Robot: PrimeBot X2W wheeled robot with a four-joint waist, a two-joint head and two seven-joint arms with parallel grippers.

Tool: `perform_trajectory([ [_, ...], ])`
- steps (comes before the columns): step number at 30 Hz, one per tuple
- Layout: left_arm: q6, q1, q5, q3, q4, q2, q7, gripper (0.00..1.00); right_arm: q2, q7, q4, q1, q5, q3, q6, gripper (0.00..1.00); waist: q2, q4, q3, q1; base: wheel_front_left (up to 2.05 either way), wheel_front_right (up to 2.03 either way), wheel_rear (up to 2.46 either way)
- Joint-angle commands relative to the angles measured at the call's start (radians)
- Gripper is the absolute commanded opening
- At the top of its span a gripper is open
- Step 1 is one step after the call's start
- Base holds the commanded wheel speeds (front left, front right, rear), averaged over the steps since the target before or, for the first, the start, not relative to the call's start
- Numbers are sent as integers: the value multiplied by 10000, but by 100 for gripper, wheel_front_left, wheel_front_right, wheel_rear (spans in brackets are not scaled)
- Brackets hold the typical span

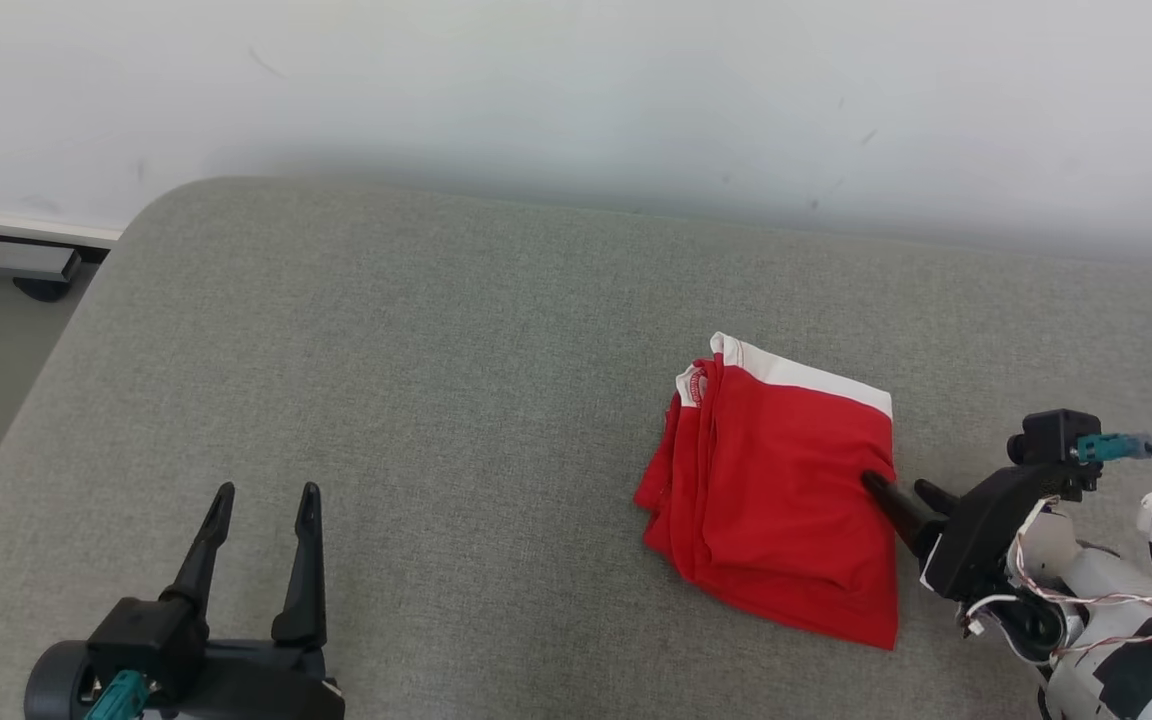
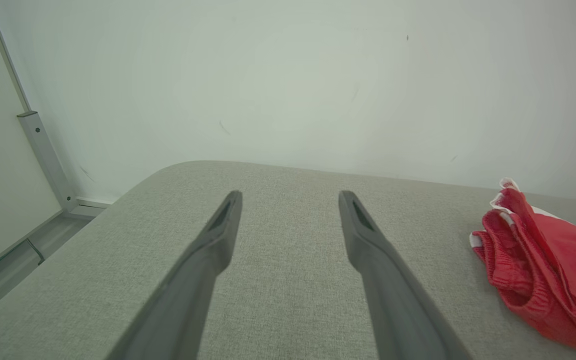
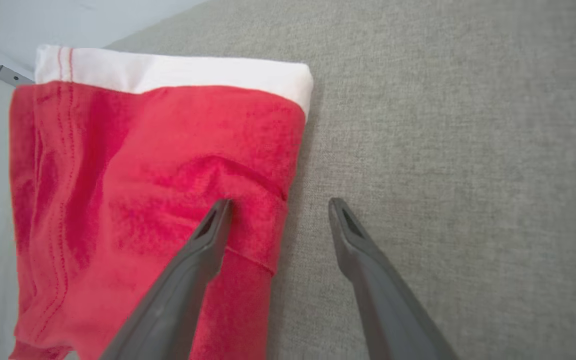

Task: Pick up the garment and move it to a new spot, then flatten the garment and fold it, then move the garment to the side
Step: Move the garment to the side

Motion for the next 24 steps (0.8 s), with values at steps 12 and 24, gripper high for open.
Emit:
perform_trajectory([
  [12,-92,-312,-88,-89,263,-42,-91,100,174,3004,696,-826,1398,-24,-7,100,0,183,43,0,0,0,0],
  [24,-222,-434,-104,-146,535,-154,-154,100,642,4117,1829,-1355,1816,-55,-7,92,0,474,-34,0,0,0,0],
])
